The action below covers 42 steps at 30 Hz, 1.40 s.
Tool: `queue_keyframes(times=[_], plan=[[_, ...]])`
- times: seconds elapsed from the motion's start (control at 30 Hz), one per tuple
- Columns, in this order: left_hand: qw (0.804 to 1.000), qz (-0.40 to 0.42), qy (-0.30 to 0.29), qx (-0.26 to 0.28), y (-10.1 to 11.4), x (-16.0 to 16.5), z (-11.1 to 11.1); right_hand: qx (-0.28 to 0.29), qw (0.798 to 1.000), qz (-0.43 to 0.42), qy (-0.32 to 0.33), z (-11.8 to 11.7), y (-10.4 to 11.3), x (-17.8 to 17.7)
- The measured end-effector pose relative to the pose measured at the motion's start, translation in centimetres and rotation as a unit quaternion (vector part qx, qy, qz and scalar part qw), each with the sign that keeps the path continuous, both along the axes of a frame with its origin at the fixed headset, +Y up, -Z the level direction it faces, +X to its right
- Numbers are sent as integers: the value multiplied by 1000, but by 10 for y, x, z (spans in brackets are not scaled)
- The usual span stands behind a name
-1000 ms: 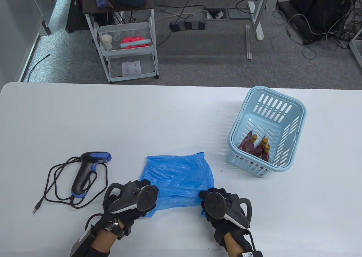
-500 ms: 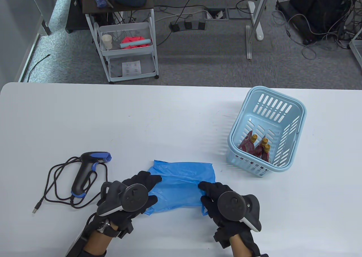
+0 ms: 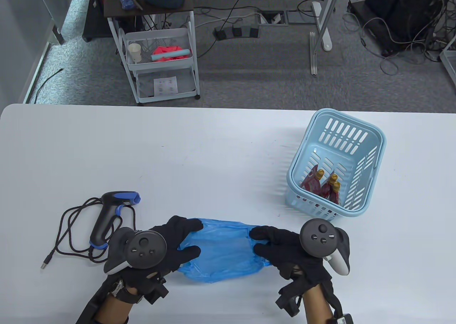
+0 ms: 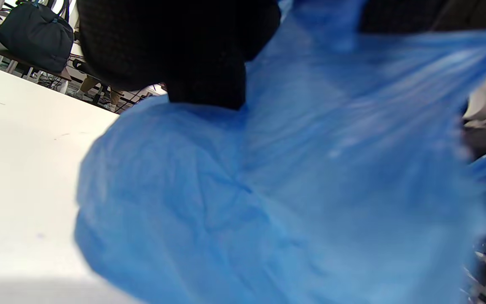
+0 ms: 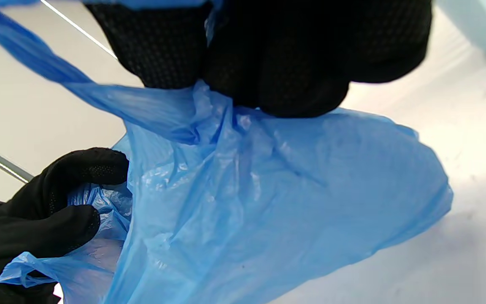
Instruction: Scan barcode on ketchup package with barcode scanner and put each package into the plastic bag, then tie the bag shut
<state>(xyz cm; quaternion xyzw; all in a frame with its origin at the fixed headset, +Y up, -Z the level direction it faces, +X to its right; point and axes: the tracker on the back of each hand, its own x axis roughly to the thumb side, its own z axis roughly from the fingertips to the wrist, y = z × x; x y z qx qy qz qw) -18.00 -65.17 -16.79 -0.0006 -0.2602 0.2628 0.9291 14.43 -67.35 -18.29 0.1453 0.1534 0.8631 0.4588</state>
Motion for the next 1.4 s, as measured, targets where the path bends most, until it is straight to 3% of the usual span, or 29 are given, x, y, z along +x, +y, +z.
queue_keyframes(times=[0.1,0.27,0.37,0.53,0.63,0.77,1.07,1.27,1.4], plan=[[999,-30,12,-16,-7,0,-4,-35,999,8,5,-11,-17,-4],[985,-154,40,-62,-51,5,-22,-62,992,103,25,-19,-60,-19],[970,-220,47,-95,-83,7,-28,-45,982,178,47,-16,-81,-28],[945,-303,59,-106,-114,11,-31,-2,964,258,58,-9,-89,-32],[937,-326,60,-108,-120,13,-30,16,961,270,51,-7,-88,-26],[934,-333,59,-114,-121,14,-31,27,972,233,25,-4,-83,-10],[935,-329,57,-119,-121,15,-31,62,978,198,-35,2,-64,18],[935,-329,54,-119,-121,17,-31,151,957,242,-55,6,-25,2],[935,-332,53,-117,-121,18,-31,221,938,265,-47,8,6,-30]])
